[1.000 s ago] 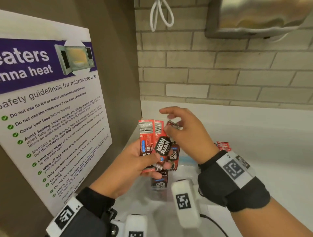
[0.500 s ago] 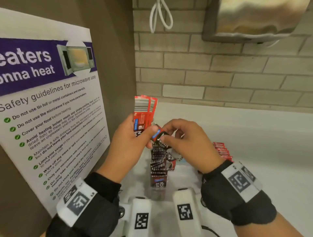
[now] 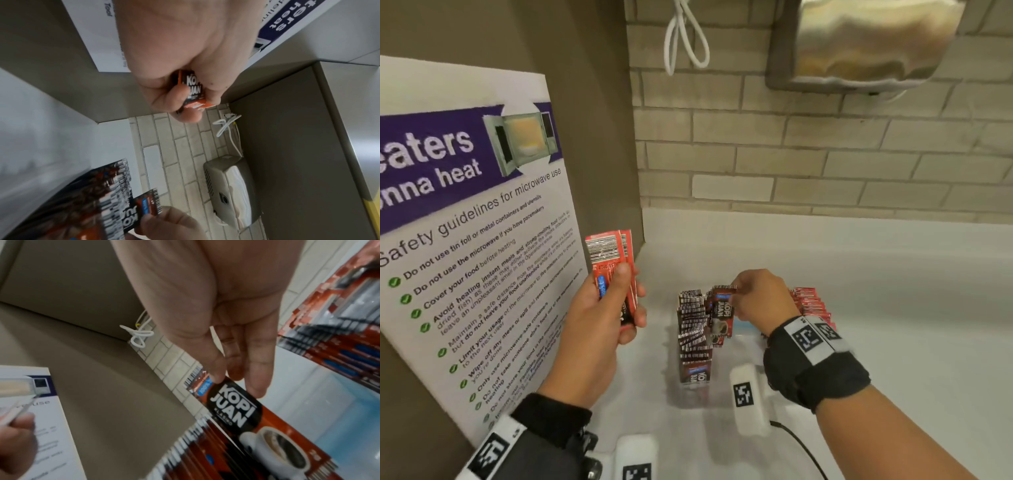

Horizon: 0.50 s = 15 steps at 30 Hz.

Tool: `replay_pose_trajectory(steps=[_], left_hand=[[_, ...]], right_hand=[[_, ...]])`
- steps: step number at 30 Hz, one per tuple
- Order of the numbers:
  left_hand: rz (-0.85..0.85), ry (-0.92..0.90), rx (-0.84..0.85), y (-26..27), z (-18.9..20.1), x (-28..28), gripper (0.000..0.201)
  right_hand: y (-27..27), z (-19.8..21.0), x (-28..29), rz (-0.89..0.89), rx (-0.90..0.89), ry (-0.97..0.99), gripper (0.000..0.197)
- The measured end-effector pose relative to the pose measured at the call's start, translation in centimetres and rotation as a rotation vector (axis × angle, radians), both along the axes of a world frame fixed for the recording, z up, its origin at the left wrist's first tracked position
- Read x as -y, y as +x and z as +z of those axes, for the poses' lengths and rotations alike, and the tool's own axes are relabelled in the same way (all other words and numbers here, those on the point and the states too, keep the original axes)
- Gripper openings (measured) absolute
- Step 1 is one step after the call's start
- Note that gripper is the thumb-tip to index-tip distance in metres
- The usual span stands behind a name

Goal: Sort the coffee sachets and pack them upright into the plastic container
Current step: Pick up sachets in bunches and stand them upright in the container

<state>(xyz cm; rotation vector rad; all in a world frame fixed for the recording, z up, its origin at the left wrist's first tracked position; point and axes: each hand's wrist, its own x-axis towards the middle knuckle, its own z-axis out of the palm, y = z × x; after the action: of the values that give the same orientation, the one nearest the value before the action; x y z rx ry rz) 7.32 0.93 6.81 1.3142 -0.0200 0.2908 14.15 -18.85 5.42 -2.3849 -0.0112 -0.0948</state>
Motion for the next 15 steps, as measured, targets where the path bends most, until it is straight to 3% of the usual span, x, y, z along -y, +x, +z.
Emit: replay_pose_trajectory(steps=[3,7,10,14,15], left_hand=[[0.018,-0.05,0.01,-0.2,-0.4,-0.6,0.026],[0.041,-0.065,-0.002,-0.3,-0.9,-0.7,0.029],[0.043,-0.052,-0.008,-0.2,-1.1,-0.7,0.026],[0.018,-0.049,-0.007,0.0,-1.2,-0.8,0.025],[0.008,-0.043,-0.007,0.0,-1.3,-0.8,0.025]], right_hand=[[0.7,-0.7,-0.1,0.002,-0.039,-0.047,0.011],[1.3,-1.1,-0.3,0.015,-0.055,-0.146,0.011],[2.0,-1.0,-0.5,0.021,-0.057,-0.24,0.033],[2.2,-0.5,-0.7,0.041,-0.075,-0.291,0.007],[2.2,-0.6,-0.7,0.041,-0.086,-0.279,0.014]])
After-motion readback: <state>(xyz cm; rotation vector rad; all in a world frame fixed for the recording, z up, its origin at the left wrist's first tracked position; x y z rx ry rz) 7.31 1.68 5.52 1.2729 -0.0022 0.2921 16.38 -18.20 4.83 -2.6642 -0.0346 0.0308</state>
